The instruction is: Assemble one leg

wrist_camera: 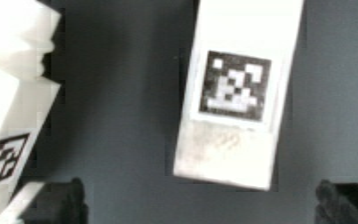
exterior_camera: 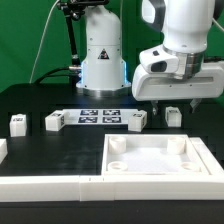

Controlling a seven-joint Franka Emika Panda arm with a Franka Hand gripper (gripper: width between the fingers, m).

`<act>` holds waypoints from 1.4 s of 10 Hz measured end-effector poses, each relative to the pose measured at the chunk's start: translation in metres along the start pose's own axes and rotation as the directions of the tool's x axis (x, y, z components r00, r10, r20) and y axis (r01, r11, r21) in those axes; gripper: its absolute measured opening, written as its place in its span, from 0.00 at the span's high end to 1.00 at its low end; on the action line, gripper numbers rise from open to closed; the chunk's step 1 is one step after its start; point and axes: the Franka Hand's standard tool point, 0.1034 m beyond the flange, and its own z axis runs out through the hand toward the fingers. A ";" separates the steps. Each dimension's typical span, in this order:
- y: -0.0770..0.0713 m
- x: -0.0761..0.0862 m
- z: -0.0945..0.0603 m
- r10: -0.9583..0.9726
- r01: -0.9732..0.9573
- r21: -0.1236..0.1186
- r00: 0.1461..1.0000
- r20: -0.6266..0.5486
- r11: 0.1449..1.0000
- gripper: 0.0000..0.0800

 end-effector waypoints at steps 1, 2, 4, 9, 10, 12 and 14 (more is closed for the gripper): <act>0.001 -0.002 0.001 0.003 -0.002 -0.008 0.997 0.076 1.000 0.19; 0.002 -0.003 0.001 0.006 -0.003 -0.016 0.986 0.166 1.000 0.19; 0.002 -0.002 0.002 0.014 -0.007 -0.025 0.953 0.302 1.000 0.19; -0.001 -0.014 0.013 0.017 0.001 -0.030 0.814 0.580 1.000 0.19; -0.002 -0.013 0.015 0.015 0.002 -0.029 0.820 0.572 1.000 0.19; -0.003 -0.017 0.023 0.015 0.003 -0.031 0.820 0.572 1.000 0.19; -0.003 -0.024 0.032 0.017 0.006 -0.037 0.805 0.593 0.999 0.19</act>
Offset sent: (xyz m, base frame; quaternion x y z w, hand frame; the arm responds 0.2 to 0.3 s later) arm 0.0026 0.0054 0.0003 0.0239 -0.1734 0.0229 0.9843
